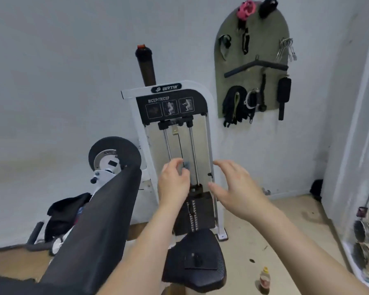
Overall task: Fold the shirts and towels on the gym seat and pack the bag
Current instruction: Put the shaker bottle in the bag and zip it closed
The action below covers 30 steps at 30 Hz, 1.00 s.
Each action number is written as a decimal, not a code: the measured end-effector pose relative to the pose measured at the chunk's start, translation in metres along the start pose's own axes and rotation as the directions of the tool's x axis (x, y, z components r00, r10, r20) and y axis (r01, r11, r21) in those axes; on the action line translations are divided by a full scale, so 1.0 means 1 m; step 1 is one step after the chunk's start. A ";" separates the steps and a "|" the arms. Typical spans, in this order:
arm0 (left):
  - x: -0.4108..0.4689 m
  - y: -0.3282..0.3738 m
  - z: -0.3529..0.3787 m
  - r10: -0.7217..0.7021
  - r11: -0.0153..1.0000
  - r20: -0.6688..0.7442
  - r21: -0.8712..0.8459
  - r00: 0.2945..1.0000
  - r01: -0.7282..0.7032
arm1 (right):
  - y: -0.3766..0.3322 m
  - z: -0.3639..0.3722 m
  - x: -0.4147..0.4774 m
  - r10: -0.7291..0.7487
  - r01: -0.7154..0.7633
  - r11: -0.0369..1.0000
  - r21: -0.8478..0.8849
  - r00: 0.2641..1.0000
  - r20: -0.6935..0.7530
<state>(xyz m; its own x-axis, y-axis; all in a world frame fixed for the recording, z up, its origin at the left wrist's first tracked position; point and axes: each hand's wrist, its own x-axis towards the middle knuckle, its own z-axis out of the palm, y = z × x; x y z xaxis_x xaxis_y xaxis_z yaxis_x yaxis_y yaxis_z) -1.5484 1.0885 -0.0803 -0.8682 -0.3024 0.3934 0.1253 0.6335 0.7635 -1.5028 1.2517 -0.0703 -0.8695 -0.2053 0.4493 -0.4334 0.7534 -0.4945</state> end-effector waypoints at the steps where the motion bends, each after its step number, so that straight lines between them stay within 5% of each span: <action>1: 0.025 0.001 -0.001 0.006 0.998 -0.019 0.066 1.000 -0.005 | 0.005 -0.004 0.018 0.005 -0.005 0.998 0.064 1.000 0.006; 6: 0.158 -0.015 -0.014 0.019 0.970 -0.060 0.244 0.998 -0.004 | 0.019 0.003 0.128 0.048 -0.068 0.923 0.379 0.997 0.060; 12: 0.367 -0.051 -0.008 0.112 0.979 -0.112 0.184 0.987 -0.090 | 0.011 0.058 0.340 0.076 -0.102 0.813 0.573 0.995 0.071; 18: 0.587 -0.047 -0.003 0.226 0.961 -0.209 0.208 0.951 -0.183 | -0.002 0.103 0.562 0.051 -0.092 0.820 0.565 0.995 0.087; 22: 0.694 -0.036 0.008 0.172 0.979 -0.236 0.147 0.956 -0.139 | -0.018 0.126 0.679 0.038 -0.048 0.862 0.504 0.999 0.030; 27: 0.761 -0.062 0.027 0.019 0.989 -0.151 0.149 0.988 0.003 | -0.046 0.142 0.779 0.012 0.015 0.837 0.546 0.999 -0.046; 30: 0.770 -0.080 0.039 0.093 0.953 -0.179 0.300 0.979 -0.035 | -0.052 0.156 0.817 0.034 -0.005 0.814 0.580 0.999 -0.038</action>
<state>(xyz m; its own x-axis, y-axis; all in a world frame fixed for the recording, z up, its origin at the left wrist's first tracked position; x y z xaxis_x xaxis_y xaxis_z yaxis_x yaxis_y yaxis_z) -2.2459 0.8328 0.1416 -0.7526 -0.3651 0.5480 0.0064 0.8281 0.5606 -2.2276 0.9469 0.2063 -0.8740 -0.1556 0.4603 -0.4857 0.2522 -0.8370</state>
